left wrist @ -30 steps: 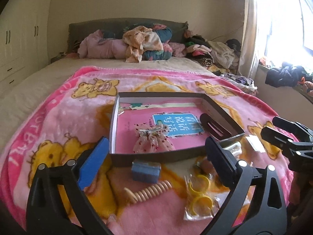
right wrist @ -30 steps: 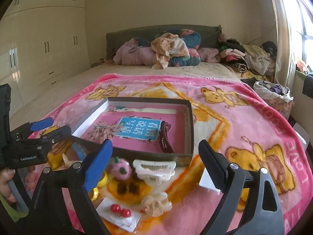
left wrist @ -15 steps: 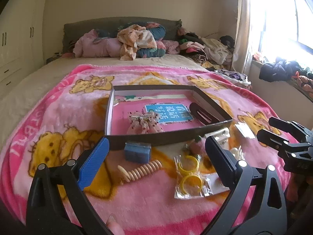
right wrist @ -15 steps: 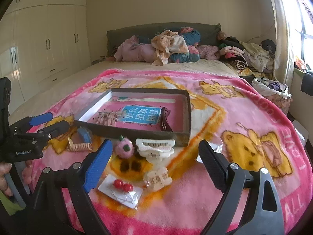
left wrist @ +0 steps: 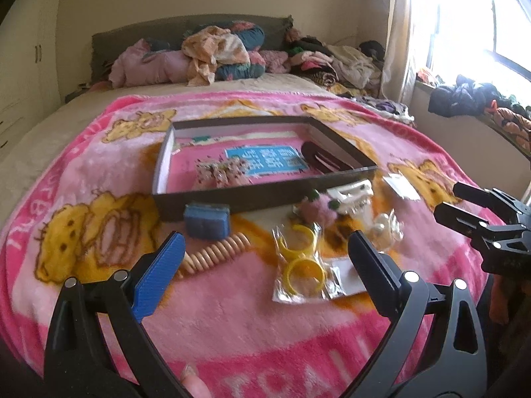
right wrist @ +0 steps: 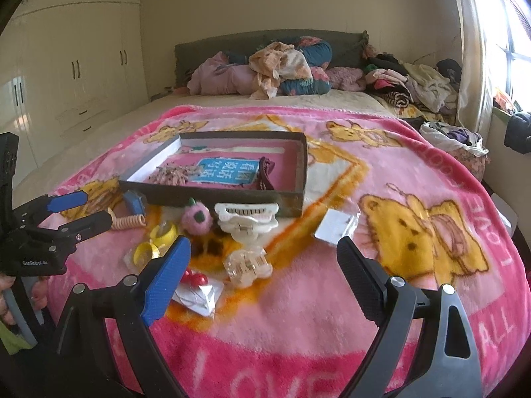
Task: Organize jewelry
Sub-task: 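Grasp the bagged yellow bangles with the left tool while the right grasps the white pearl claw clip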
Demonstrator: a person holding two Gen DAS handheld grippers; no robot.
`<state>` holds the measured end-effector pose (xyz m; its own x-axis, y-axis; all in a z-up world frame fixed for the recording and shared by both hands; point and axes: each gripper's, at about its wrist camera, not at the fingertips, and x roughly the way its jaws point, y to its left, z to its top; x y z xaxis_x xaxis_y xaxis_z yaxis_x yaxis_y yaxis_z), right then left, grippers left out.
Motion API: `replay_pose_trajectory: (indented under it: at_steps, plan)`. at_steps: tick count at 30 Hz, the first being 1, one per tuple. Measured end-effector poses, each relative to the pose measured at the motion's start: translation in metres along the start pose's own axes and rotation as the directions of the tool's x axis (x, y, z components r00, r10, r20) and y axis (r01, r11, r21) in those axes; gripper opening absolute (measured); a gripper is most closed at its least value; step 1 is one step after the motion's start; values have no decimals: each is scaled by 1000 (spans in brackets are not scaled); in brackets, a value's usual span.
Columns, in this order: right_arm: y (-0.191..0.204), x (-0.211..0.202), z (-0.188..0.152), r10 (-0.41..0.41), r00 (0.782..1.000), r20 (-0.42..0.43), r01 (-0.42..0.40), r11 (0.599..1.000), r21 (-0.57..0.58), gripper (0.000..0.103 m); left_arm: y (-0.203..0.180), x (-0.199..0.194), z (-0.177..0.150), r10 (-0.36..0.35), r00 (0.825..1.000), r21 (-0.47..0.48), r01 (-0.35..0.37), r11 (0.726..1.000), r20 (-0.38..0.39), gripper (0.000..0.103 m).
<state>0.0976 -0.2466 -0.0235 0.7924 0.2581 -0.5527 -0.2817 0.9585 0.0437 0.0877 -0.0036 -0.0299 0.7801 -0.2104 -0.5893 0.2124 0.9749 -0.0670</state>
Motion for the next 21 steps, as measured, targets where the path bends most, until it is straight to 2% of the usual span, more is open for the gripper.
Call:
replay_pose_trajectory:
  at_steps: [10, 21]
  plan:
    - [-6, 14, -13, 20, 999, -43, -19, 1000, 13, 87, -12, 21, -12, -37, 996, 3, 37, 999, -84, 89]
    - [-7, 52, -16, 52, 990, -130, -51, 999, 8, 75, -19, 48, -15, -64, 988, -28, 61, 998, -140, 77]
